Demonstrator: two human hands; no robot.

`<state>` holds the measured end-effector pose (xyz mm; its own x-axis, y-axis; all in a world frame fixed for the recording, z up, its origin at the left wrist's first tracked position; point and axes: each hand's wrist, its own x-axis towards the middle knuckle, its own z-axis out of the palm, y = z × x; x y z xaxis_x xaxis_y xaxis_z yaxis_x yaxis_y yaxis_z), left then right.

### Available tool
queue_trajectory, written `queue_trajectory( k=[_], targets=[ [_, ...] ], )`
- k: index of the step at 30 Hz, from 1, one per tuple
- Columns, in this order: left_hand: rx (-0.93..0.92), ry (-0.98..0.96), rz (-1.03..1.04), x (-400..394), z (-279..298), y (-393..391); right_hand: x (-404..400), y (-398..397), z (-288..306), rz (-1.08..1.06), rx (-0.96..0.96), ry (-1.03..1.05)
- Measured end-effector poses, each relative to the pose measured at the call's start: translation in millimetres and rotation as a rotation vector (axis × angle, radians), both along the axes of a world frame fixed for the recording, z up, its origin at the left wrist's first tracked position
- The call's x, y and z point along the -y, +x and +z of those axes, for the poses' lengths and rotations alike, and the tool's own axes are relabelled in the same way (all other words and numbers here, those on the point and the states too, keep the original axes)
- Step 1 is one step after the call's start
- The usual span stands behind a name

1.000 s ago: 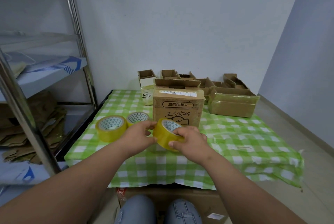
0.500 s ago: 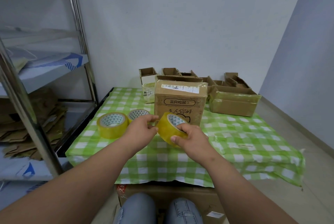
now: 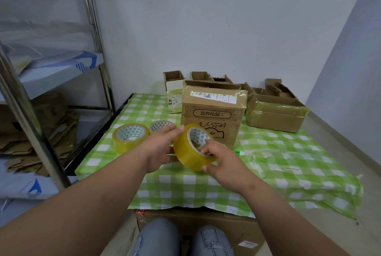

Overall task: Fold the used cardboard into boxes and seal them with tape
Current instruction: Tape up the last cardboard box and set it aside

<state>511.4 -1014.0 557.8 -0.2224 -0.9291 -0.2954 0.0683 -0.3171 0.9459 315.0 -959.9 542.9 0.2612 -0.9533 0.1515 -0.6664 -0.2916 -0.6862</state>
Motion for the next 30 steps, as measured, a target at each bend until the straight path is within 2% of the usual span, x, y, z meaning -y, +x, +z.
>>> queue_trajectory(
  k=[4,10,17,22,30],
  targets=[
    [-0.001,-0.018,-0.008,3,2,2,8,-3,-5,-0.024,-0.029,-0.013],
    [0.168,-0.107,-0.004,9,2,5,10,-5,-5,-0.035,-0.089,-0.006],
    [0.287,-0.284,0.126,14,-2,-1,11,-2,-7,-0.064,-0.061,0.020],
    [0.416,-0.318,0.225,14,-2,-1,11,1,0,-0.006,-0.018,0.060],
    [0.180,-0.276,0.378,23,38,6,16,-21,44,-0.001,0.102,-0.004]
  ],
)
